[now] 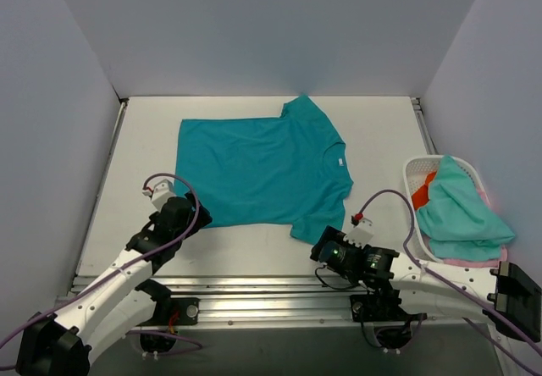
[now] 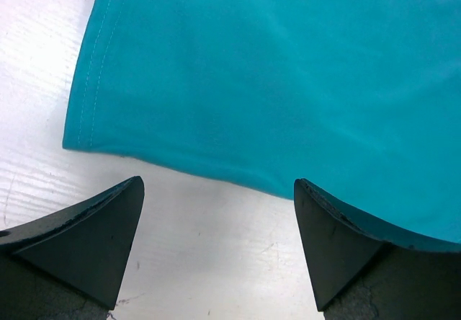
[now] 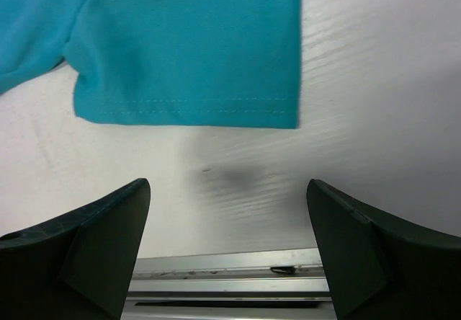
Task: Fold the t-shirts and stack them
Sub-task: Flatten out the tshirt, then grap the side of the flattened tshirt closest away from the robot with both arms
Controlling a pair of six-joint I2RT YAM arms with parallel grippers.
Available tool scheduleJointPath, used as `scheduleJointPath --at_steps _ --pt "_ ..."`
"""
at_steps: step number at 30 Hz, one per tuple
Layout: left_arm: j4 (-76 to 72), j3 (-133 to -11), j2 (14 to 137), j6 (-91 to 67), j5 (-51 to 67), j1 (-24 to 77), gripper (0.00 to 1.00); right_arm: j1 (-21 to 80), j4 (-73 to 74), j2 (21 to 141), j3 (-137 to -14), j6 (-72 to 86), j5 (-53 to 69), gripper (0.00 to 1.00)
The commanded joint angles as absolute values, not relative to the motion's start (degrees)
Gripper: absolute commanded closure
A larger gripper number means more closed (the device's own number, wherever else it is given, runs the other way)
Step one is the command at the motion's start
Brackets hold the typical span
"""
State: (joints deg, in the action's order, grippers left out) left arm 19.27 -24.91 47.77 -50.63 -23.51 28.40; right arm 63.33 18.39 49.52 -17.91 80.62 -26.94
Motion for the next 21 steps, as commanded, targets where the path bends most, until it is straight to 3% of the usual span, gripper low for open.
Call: scheduleJointPath --at_steps 1,11,21 --pt "20.4 -25.2 45.1 -51.9 -22.5 28.7 0.06 67.8 20.7 50.4 -18.0 90.0 -29.7 0.14" --pt "20.7 -26.5 45.4 -51.2 -23.8 28.7 0.06 68.0 18.5 52.8 -17.0 91.7 -32.9 0.14" --pt "16.5 -25.8 47.9 -51.0 -23.5 28.7 0.06 67.9 26.1 64.3 -27.8 89.6 -38.3 0.12"
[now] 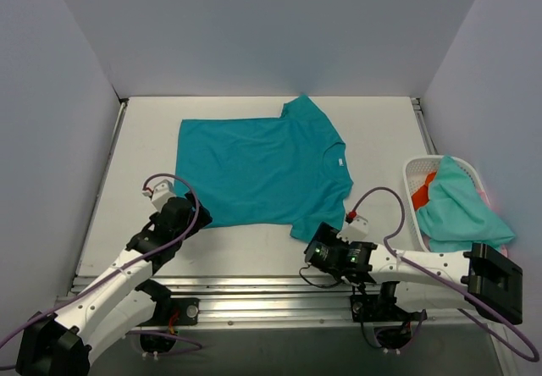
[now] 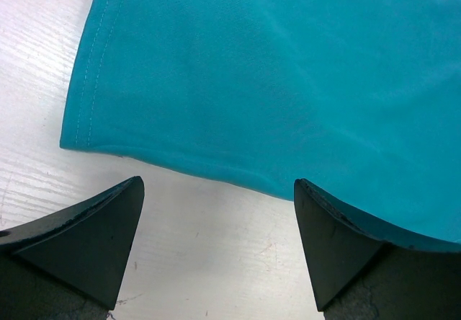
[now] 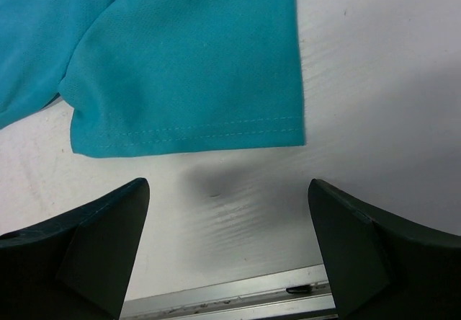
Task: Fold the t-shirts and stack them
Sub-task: Grap the side of the flattened tshirt closest away from the robot with both arms
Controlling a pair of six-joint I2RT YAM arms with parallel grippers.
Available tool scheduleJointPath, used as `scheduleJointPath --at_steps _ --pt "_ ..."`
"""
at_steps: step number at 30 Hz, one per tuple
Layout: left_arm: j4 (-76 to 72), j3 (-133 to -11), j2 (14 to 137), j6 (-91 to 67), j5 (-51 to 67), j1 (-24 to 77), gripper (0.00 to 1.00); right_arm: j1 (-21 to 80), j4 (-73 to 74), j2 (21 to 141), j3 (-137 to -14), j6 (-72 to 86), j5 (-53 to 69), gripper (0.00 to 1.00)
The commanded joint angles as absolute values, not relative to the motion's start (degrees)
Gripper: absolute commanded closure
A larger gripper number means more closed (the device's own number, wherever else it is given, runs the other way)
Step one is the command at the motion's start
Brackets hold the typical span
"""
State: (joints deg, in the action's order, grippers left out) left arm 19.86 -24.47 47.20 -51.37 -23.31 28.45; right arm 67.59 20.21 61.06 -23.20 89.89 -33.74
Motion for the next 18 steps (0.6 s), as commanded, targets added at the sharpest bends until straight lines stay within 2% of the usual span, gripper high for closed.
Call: scheduleJointPath --at_steps 1,7,18 --pt "16.1 -25.8 48.2 -50.9 -23.4 28.7 0.06 67.9 27.1 67.3 -29.0 89.4 -38.7 0.12" --pt "13.8 -25.9 50.1 -49.9 -22.9 28.7 0.06 66.5 27.2 72.0 -31.5 88.2 -39.1 0.09" --pt "13.2 -25.9 48.7 -48.2 -22.6 28.7 0.06 58.9 28.9 68.7 -31.4 81.5 -36.6 0.12"
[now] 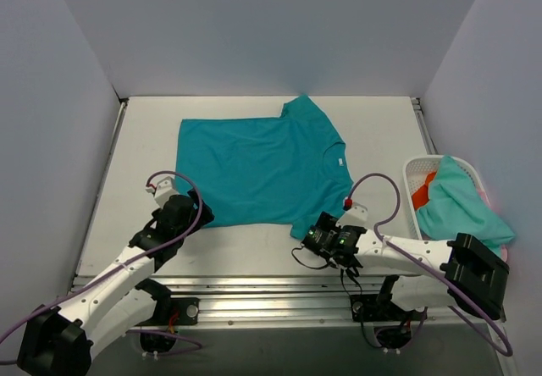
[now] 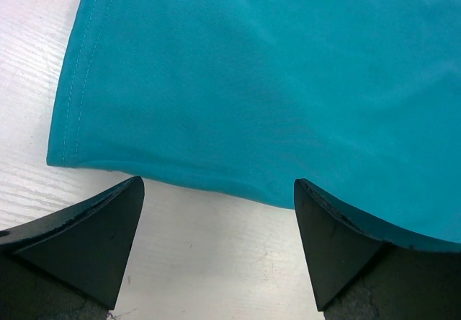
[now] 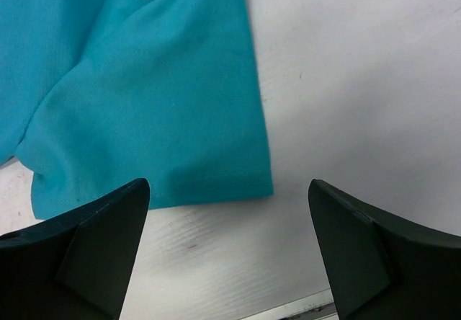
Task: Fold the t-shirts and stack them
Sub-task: Grap the side of the flattened tshirt closest away from the robot with both arms
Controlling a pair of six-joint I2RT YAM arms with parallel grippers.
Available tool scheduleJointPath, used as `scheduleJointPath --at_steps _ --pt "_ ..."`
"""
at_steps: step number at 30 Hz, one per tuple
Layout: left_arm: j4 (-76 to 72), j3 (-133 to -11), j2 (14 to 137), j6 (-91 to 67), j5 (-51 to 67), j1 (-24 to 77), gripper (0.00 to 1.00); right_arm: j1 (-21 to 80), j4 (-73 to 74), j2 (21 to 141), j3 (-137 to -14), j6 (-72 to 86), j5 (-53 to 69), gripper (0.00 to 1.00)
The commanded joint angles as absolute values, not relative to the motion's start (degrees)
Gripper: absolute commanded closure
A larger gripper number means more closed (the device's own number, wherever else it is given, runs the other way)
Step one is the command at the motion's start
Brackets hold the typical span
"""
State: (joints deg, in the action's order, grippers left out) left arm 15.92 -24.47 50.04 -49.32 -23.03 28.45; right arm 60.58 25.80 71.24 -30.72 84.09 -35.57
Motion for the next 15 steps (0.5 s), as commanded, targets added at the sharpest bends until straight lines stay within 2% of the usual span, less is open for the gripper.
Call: scheduleJointPath --at_steps 1,8,15 --pt "13.2 -25.9 48.5 -48.1 -22.5 28.7 0.06 58.2 28.8 68.6 -31.2 80.9 -36.1 0.12" --pt "13.1 -26.2 48.3 -47.7 -22.1 28.6 0.06 54.1 23.9 69.5 -31.4 75.4 -32.2 0.14" --pt "12.9 -26.5 48.8 -47.4 -22.4 28.7 0.06 53.9 15.4 77.8 -31.5 72.8 -26.5 0.17"
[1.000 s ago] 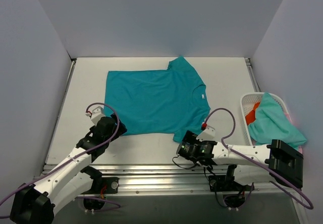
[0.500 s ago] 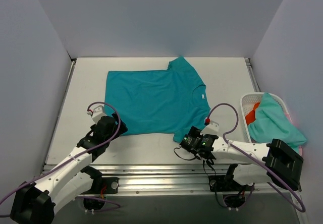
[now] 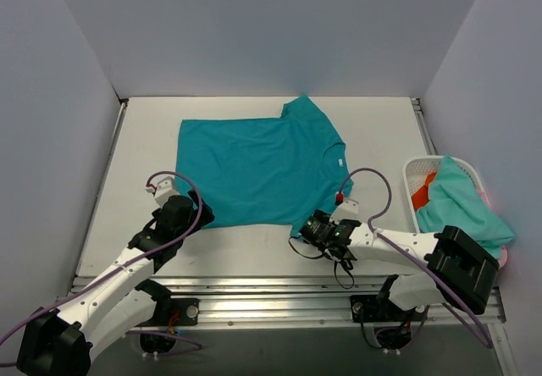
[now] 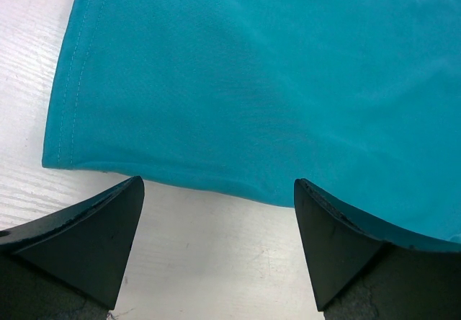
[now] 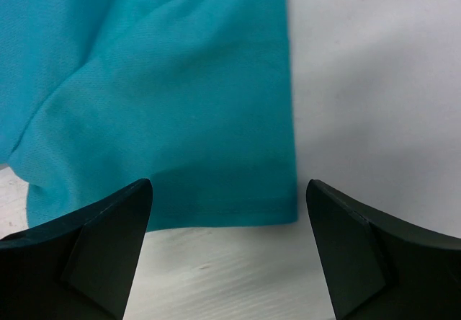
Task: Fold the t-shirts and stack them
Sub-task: Grap the side of the flattened tshirt closest away from the robot with both arms
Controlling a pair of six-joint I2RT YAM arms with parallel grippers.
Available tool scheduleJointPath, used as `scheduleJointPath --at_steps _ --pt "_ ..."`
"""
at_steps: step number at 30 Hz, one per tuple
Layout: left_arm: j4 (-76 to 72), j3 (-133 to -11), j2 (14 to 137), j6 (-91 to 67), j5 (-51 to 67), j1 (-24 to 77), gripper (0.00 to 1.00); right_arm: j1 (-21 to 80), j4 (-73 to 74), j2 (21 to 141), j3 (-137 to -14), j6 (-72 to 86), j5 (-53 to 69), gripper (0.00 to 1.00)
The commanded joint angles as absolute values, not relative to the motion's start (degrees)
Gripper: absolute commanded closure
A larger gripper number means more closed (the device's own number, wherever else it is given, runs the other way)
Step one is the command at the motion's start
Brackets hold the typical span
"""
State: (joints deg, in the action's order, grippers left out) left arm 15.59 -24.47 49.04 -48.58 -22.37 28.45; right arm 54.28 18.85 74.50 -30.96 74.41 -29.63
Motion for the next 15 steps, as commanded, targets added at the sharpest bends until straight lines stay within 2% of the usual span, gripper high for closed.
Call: scheduleJointPath --at_steps 1,6,9,10,13,15 --pt "12.9 -26.5 48.8 -47.4 -22.4 28.6 0.06 53.9 14.8 78.7 -31.4 72.7 -25.2 0.17" --pt "12.7 -26.5 48.8 -47.1 -22.4 28.3 0.06 54.0 12.2 80.0 -30.0 72.9 -23.6 0.28" --pt "12.4 -26.5 48.8 -47.0 -22.2 28.3 0.06 53.9 12.9 78.6 -29.5 73.0 -23.9 0.47" --pt "12.3 -26.4 49.0 -47.0 -22.2 28.3 0.06 53.9 13.2 78.1 -29.5 73.3 -24.1 0.59" --pt "12.1 -26.3 49.2 -47.0 -22.1 28.2 0.06 53.9 14.6 76.8 -29.4 73.7 -24.6 0.8" --pt "12.4 -26.4 49.3 -47.0 -22.1 28.3 0.06 53.9 15.4 75.9 -29.4 73.9 -25.0 0.88"
